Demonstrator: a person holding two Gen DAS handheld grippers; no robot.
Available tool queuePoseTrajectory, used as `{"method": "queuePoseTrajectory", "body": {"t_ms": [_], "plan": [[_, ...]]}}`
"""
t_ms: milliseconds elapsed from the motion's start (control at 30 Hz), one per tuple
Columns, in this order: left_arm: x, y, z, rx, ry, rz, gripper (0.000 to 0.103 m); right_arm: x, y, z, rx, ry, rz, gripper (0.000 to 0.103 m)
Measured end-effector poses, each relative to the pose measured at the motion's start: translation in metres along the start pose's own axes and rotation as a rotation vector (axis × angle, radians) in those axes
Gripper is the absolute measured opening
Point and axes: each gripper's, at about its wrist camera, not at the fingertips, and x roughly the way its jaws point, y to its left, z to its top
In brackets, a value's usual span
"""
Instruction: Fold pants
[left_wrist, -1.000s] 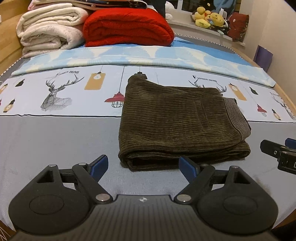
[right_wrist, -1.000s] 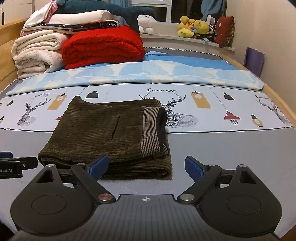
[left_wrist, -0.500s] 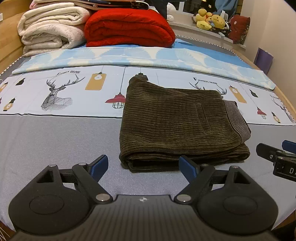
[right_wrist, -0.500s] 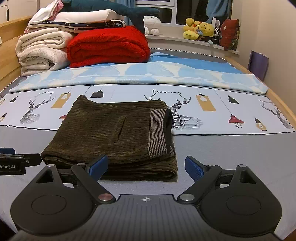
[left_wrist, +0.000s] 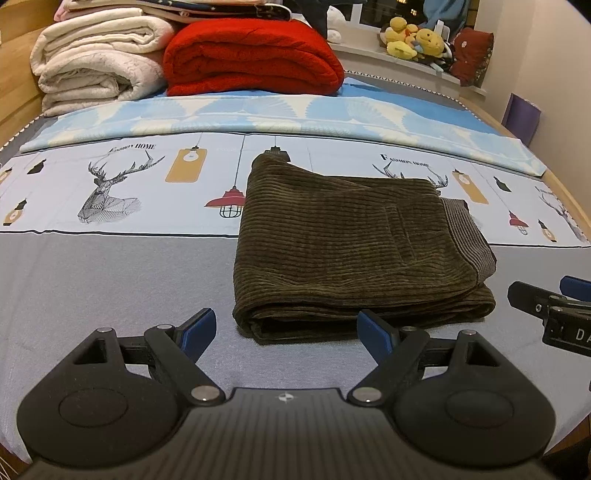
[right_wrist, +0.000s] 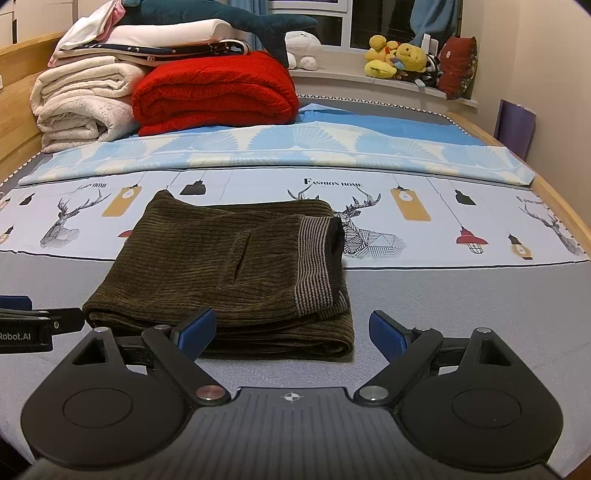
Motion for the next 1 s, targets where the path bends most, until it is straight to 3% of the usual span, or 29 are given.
{"method": "queuePoseTrajectory", "body": {"t_ms": [1000], "plan": [[-0.0001,-0.0035,-0.0005,0.012,-0.004,-0.012,0.087,-0.0003,0.0000,0.0004,-0.001,0.002,-0.001,0.091]]}}
